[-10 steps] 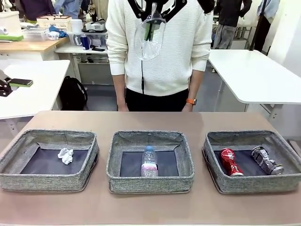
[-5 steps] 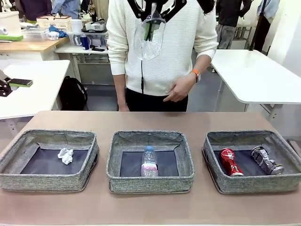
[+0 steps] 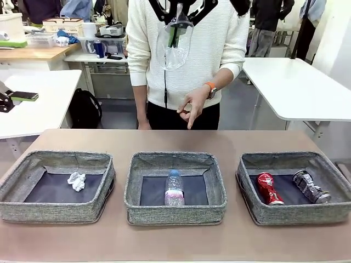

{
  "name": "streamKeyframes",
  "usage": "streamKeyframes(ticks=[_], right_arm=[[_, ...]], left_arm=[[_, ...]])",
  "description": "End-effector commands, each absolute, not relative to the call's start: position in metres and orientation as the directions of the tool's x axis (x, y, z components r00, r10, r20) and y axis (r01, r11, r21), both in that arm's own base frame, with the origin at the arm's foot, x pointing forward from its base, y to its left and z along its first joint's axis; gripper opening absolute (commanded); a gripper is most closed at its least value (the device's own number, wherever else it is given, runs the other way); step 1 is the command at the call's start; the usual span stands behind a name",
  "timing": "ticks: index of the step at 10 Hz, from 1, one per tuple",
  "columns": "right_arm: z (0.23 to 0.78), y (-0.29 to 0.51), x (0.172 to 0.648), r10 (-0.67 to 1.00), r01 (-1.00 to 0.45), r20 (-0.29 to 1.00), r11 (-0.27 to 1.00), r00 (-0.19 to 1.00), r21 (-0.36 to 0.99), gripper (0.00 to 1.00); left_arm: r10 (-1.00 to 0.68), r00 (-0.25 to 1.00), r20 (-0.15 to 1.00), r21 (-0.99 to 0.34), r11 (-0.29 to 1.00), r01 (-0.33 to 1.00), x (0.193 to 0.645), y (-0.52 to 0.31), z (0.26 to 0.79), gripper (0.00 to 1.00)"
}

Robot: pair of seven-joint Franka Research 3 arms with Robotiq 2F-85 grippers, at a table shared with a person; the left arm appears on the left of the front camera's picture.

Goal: Sort the waste into the appropriate baskets.
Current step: Place the picked waste into the Fabric basket indicated by the person.

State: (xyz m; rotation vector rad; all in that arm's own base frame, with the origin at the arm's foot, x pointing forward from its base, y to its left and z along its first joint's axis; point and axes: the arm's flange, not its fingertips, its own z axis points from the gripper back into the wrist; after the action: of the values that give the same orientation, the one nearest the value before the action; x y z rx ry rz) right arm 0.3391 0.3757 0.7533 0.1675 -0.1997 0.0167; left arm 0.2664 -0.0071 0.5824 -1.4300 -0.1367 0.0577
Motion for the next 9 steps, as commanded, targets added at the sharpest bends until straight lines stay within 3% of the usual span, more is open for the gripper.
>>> streamKeyframes(ticks=[1, 5, 6, 8, 9], right_arm=[[0.754, 0.375, 0.338, 0.003, -0.036, 0.197, 0.985, 0.98, 0.167, 0.02], [0.753, 0.376, 0.339, 0.0, -0.033, 0.199, 0.986, 0.98, 0.164, 0.02], [0.735, 0.373, 0.334, 0.144, -0.174, 0.38, 0.984, 0.914, 0.046, 0.02], [0.674, 0.375, 0.341, 0.284, -0.244, 0.344, 0.957, 0.895, -0.158, 0.02], [0.638, 0.377, 0.343, 0.375, -0.331, 0.289, 0.924, 0.881, -0.192, 0.02]], left_arm=[[0.116, 0.99, 0.078, -0.99, 0.123, 0.063, 0.266, -0.007, 0.584, 1.0], [0.116, 0.99, 0.078, -0.99, 0.123, 0.063, 0.266, -0.007, 0.584, 1.0], [0.116, 0.99, 0.078, -0.99, 0.123, 0.063, 0.266, -0.007, 0.584, 1.0], [0.116, 0.99, 0.078, -0.99, 0.123, 0.063, 0.266, -0.007, 0.584, 1.0], [0.116, 0.99, 0.078, -0.99, 0.123, 0.063, 0.266, -0.007, 0.584, 1.0]])
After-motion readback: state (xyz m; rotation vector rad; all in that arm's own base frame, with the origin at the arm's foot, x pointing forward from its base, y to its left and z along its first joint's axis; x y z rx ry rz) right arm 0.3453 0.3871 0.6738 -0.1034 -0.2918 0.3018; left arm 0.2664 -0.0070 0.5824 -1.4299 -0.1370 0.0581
